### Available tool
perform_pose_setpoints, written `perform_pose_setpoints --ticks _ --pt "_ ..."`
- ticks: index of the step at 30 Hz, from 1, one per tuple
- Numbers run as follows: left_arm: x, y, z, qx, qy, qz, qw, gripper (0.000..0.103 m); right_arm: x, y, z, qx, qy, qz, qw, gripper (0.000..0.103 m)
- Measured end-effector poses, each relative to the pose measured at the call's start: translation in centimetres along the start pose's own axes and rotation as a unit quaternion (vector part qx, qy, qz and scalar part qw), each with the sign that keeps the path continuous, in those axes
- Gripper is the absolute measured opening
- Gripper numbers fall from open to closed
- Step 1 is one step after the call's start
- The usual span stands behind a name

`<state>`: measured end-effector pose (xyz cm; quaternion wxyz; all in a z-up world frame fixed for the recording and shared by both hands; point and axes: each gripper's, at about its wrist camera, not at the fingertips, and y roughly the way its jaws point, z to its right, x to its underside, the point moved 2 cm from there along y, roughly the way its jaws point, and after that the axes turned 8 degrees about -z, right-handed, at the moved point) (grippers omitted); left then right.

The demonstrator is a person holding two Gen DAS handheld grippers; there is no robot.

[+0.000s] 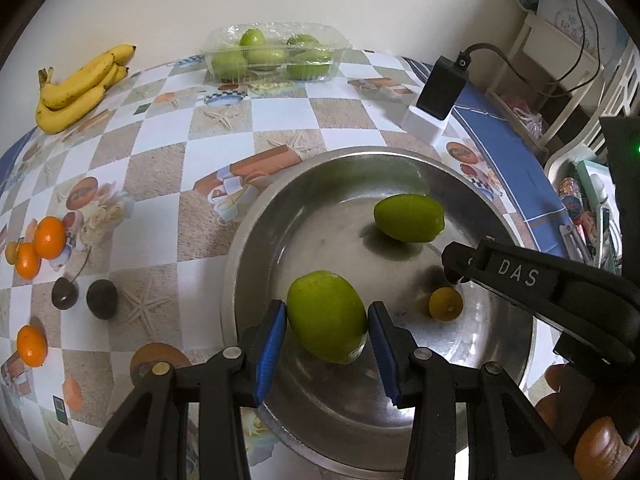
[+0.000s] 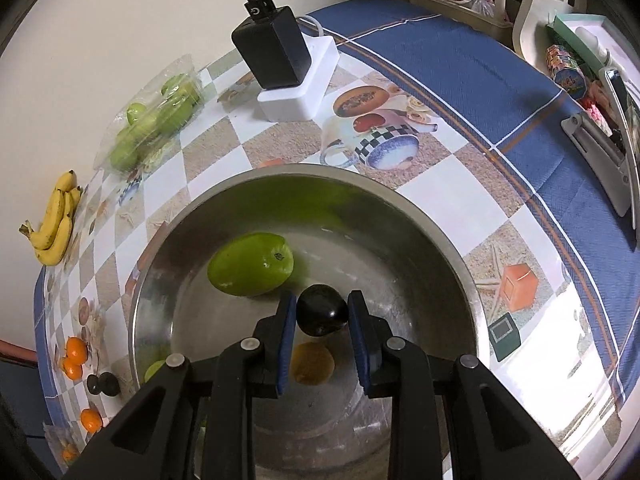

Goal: Organize fruits
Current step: 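Carry the green mango with the left gripper while the right carries the dark fruit over the bowl, then open the left gripper to drop the mango while the right gripper releases the dark fruit into the bowl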

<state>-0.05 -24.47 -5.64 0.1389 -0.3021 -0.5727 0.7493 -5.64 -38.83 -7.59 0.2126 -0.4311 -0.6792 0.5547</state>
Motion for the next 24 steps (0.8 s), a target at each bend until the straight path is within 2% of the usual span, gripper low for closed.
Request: perform_pose_setpoints --ticks 5,7,8,9,13,17,24 --pt "-0.1 0.3 0.1 -0.006 0.002 -0.005 1.0 0.046 0.0 0.1 -0.1 0.003 -0.002 -0.002 1.0 0.028" --pt "-0.1 0.1 0.1 -0.006 0.005 -0.002 1.0 0.048 0.0 0.0 -0.1 0.002 -0.002 -0.001 1.0 0.038" --pt "-0.1 -0.1 0.2 -0.007 0.007 0.001 0.9999 0.054 -0.1 -0.1 -0.1 0.001 -0.002 0.0 1.0 0.049" --pt "-0.2 -0.3 0.3 -0.007 0.009 0.004 0.9999 0.059 -0.1 -0.2 -0.2 0.0 -0.002 0.001 1.0 0.052" --pt "-0.3 -1.1 0.5 -0.004 0.015 0.013 0.9998 0.059 -0.2 -1.2 -0.5 0.0 -0.008 0.012 1.0 0.052" --pt "-0.6 -1.9 0.1 -0.011 0.008 0.019 0.9997 0.065 -0.2 -2.5 -0.9 -0.002 -0.012 0.025 1.0 0.053" --pt "-0.9 -3.0 -2.4 -0.021 -0.037 0.023 0.9988 0.066 0.1 -3.2 -1.5 0.008 -0.029 0.023 0.999 0.054"
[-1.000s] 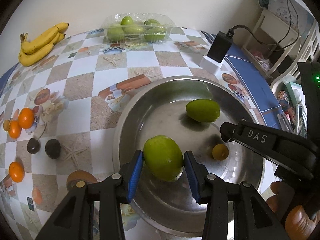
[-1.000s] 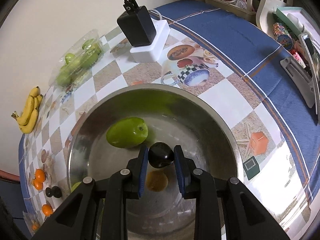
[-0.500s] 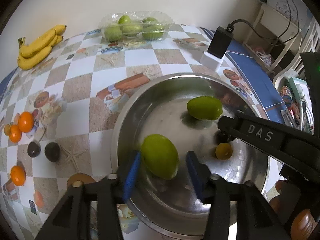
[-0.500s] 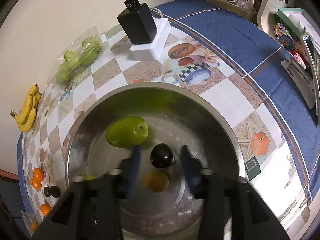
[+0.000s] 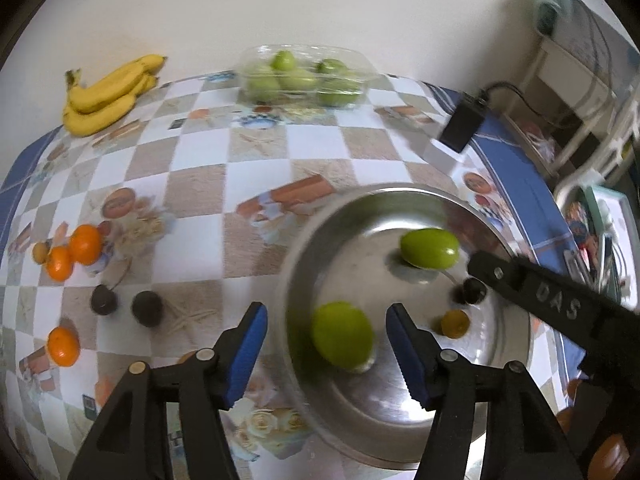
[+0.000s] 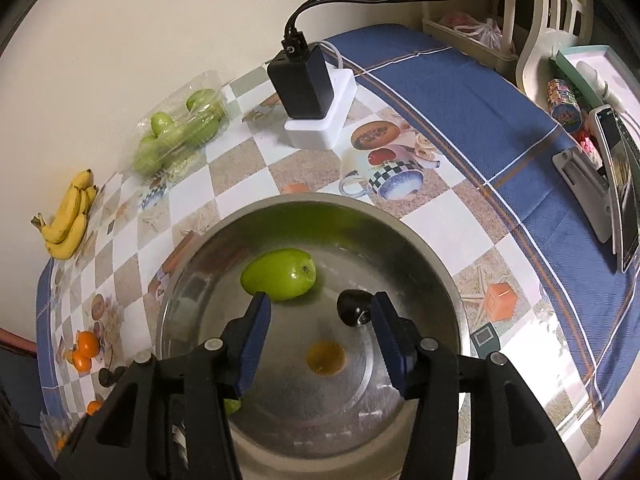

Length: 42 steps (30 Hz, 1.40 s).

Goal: Organize fruits
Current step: 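Open the left gripper to drop the mango while the right gripper releases the dark fruit into the bowl, then withdraw both open grippers from the bowl toward the fruit on the table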

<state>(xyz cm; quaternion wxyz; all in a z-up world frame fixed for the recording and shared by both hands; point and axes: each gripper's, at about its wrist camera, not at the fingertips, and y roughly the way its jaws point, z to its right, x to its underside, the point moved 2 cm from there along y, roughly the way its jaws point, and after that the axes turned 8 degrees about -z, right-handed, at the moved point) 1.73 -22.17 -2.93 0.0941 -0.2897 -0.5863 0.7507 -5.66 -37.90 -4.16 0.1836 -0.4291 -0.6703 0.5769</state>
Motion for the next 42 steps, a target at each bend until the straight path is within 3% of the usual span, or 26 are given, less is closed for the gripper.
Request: perform_pose_setpoints --ticks 12,23,25,27,29,32,42 --pt "-0.1 -0.9 -7.4 -0.05 -0.119 -0.007 0.9916 0.07 1.7 0.7 -2.5 0.011 -0.05 -0.023 0.998 0.053" --pt "0.2 -1.9 -11.7 -0.061 -0.175 -0.008 0.9827 0.075 2.7 0.7 -4.3 0.01 -0.085 -0.026 0.996 0.053" --pt "0.2 -1.8 -11.9 -0.064 -0.176 -0.008 0.9822 0.078 2.7 0.8 -4.3 0.012 -0.084 -0.028 0.996 0.058" --pt "0.2 -1.7 -11.9 -0.07 -0.175 -0.01 0.982 0.092 2.8 1.0 -4.3 0.015 -0.084 -0.028 0.996 0.07" --pt "0.3 -1.5 -11.9 -0.077 -0.174 -0.014 0.9815 0.103 2.8 1.3 -4.3 0.017 -0.085 -0.031 0.996 0.071" --pt "0.5 -1.0 -12.1 -0.091 -0.172 -0.019 0.9808 0.103 3.0 1.8 -4.2 0.018 -0.086 -0.035 0.995 0.081" --pt "0.7 -0.3 -12.3 -0.106 -0.165 -0.028 0.9801 0.103 3.3 2.9 -3.9 0.026 -0.086 -0.042 0.995 0.089"
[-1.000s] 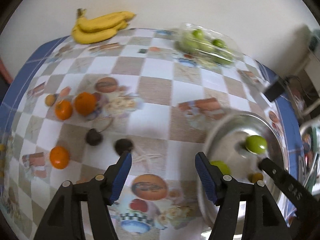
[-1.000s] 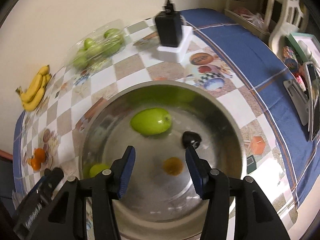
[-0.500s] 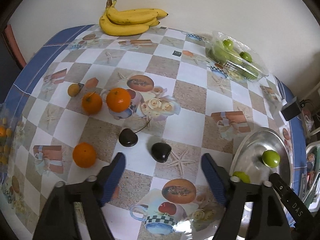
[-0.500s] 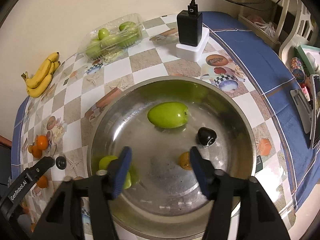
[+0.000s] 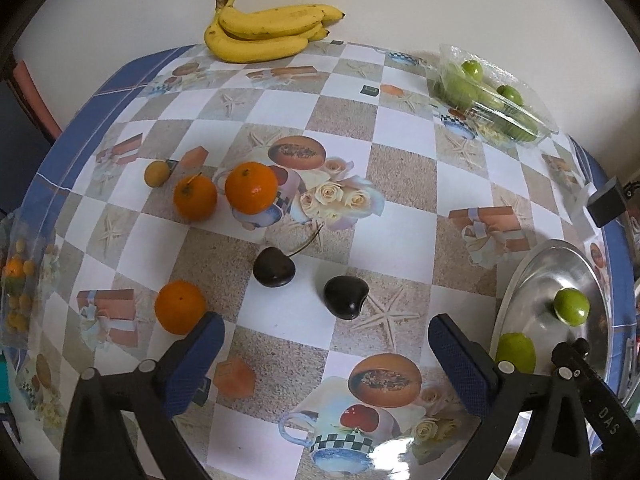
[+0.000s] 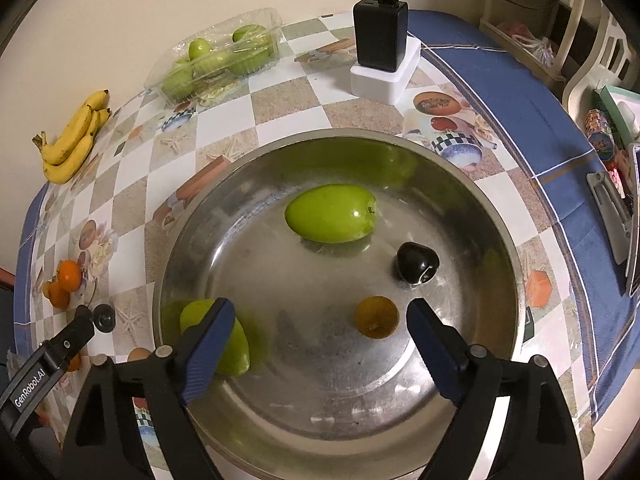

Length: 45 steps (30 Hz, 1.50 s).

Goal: Organize fruits
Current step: 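Withdraw both open grippers from the bowl toward the fruit on the table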

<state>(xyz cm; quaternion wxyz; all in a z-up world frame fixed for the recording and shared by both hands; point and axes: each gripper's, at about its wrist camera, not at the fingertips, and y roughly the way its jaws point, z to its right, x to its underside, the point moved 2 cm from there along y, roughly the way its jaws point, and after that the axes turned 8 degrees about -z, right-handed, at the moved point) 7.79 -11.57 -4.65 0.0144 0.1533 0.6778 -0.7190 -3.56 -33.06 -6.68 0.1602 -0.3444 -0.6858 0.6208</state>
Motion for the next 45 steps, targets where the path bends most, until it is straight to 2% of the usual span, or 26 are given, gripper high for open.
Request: perform_pose_setpoints --ticks 1,2,3,15,23,34,45 --pt "0.0 0.0 0.0 -0.001 0.001 0.0 1.0 0.103 0.0 0.0 0.0 0.0 0.0 0.001 1.0 0.091" --pt "0.0 0.0 0.1 -0.003 0.003 0.001 1.0 0.103 0.0 0.0 0.0 0.003 0.0 0.001 1.0 0.1" --pt "0.0 0.1 0.1 -0.006 0.005 0.001 1.0 0.103 0.1 0.1 0.0 0.006 0.001 0.0 1.0 0.103" --pt "0.0 0.1 0.5 -0.008 0.023 0.002 0.9997 0.103 0.2 0.0 0.2 0.008 0.008 0.001 1.0 0.103" --pt "-0.4 -0.6 0.1 -0.029 0.036 0.018 0.9988 0.103 0.3 -0.9 -0.6 -0.002 0.003 0.014 1.0 0.103" --pt "-1.2 -2.1 -2.7 -0.033 0.03 0.035 0.9984 0.103 0.9 -0.5 -3.8 -0.011 -0.034 0.0 0.999 0.103" --pt "-2.0 -2.6 -8.4 -0.03 -0.018 0.04 0.9986 0.103 2.1 0.0 -9.3 -0.023 -0.084 -0.01 0.996 0.103"
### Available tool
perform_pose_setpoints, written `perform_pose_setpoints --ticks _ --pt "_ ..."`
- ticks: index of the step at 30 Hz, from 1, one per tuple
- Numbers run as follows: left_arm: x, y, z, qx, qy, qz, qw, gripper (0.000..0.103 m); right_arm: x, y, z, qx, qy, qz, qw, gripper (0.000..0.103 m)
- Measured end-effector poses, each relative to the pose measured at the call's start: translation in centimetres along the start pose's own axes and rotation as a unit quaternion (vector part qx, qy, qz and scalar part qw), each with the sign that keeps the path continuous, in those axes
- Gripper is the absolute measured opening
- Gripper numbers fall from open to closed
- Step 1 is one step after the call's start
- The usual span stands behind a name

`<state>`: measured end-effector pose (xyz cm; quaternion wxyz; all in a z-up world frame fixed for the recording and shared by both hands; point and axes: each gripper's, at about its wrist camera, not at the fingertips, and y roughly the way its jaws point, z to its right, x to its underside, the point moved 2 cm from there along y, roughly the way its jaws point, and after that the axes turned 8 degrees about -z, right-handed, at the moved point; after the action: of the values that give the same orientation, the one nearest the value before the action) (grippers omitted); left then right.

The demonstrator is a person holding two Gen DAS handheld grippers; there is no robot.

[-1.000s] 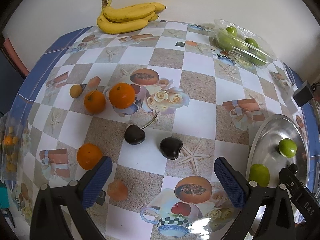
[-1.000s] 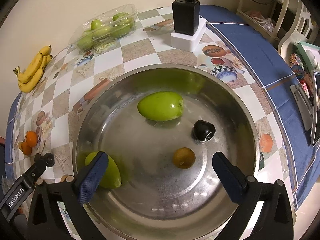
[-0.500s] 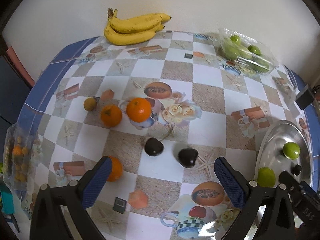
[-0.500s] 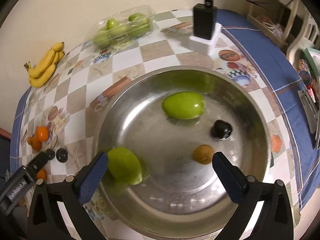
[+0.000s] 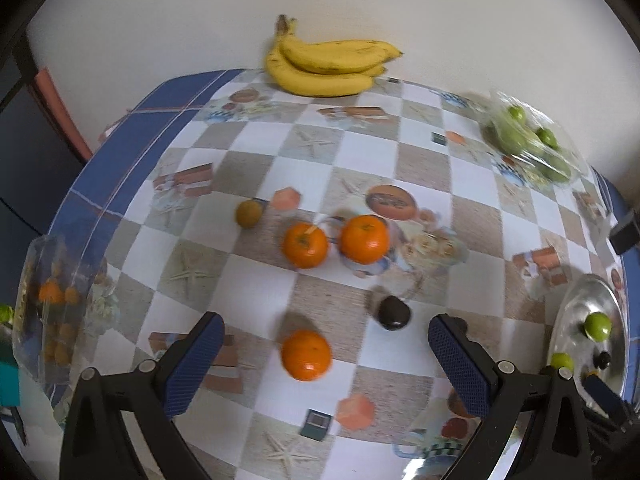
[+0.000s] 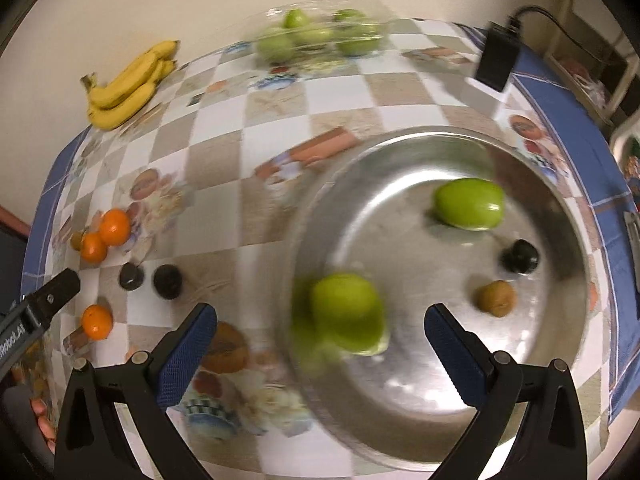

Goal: Organize fruits
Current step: 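Withdraw both open grippers from the bowl toward the fruit on the table, then close the left gripper on an orange while the right gripper grasps a dark round fruit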

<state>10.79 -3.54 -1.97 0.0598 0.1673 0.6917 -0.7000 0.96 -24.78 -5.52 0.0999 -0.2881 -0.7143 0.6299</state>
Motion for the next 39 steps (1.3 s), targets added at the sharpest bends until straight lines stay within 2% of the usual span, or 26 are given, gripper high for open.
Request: perform_pose_setpoints --ticks 10,15,22,31,35,37,39 --pt "-0.5 0.7 -5.1 -0.001 -0.052 -0.002 0.9986 0.103 0.7 0.7 -6.1 -0.052 -0.049 0.001 0.997 0.103" --pt "-0.5 1.0 -5.9 0.01 -0.065 0.001 0.9978 0.103 0.5 1.1 -7.9 -0.082 -0.055 0.001 0.995 0.103" --pt "-0.3 2.2 -5.1 0.044 -0.069 -0.013 0.9966 0.103 -0.1 2.5 -8.6 -0.083 -0.06 -0.006 0.995 0.103" --pt "-0.1 3.4 -5.2 0.065 -0.083 -0.033 0.9939 0.103 -0.9 3.7 -8.8 -0.085 -0.062 -0.002 0.994 0.103" --pt "0.0 3.7 -5.5 0.061 -0.093 -0.041 0.993 0.103 -1.1 3.9 -9.2 -0.08 -0.073 0.001 0.994 0.102" --pt "0.1 3.9 -5.7 0.057 -0.098 -0.047 0.9924 0.103 -1.2 4.0 -9.4 -0.076 -0.077 0.002 0.994 0.098" --pt "0.2 4.2 -5.9 0.057 -0.107 -0.054 0.9912 0.103 -1.3 4.1 -9.5 -0.081 -0.078 0.002 0.994 0.085"
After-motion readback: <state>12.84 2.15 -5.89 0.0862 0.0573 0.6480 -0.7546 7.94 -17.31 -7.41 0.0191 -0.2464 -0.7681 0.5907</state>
